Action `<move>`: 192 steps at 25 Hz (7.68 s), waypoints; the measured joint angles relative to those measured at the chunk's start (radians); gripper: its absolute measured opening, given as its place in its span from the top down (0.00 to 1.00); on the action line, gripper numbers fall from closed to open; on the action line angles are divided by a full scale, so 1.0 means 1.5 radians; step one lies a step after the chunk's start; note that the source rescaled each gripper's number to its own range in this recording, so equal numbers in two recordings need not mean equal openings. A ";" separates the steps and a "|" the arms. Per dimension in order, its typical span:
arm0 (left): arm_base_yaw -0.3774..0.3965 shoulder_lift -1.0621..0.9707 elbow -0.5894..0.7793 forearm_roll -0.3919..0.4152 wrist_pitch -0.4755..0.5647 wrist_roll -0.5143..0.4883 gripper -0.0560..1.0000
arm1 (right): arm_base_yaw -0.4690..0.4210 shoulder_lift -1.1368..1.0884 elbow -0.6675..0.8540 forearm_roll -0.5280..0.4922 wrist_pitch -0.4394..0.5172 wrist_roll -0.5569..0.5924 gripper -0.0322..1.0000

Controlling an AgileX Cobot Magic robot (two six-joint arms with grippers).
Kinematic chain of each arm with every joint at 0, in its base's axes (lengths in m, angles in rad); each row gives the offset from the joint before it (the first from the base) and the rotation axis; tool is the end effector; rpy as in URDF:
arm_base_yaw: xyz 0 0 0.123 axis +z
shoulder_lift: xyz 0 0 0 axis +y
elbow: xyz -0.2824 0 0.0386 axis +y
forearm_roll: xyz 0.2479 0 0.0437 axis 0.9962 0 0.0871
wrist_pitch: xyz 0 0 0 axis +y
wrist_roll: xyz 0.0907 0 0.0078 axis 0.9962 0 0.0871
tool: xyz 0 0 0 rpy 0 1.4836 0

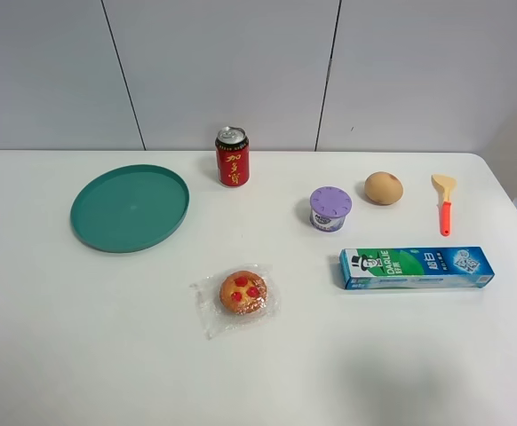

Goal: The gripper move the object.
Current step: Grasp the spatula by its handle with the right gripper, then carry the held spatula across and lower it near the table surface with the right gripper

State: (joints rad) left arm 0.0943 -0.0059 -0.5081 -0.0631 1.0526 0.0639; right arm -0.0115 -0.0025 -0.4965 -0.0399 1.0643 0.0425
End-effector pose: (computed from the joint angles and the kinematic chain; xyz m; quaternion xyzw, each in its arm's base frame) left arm -0.0060 -0.0056 0.2802 -0.0116 0.8469 0.0105 0.5315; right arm -0.0050 -0.0031 0.2760 0.0239 0.8539 -0.0119 0.5197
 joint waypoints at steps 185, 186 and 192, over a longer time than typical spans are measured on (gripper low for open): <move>0.000 0.000 0.000 0.000 0.000 0.000 0.00 | 0.404 1.249 -0.704 0.105 -0.111 -0.328 0.97; 0.000 0.000 0.000 0.000 0.000 0.000 0.00 | 0.406 1.265 -0.704 0.105 -0.130 -0.328 0.97; 0.000 0.000 0.000 0.000 0.000 0.000 0.00 | 0.419 1.369 -0.704 0.103 -0.218 -0.327 0.97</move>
State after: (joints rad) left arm 0.0943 -0.0059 -0.5081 -0.0631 1.0526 0.0639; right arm 0.6166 2.0517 -1.5529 0.1153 0.7370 -0.4485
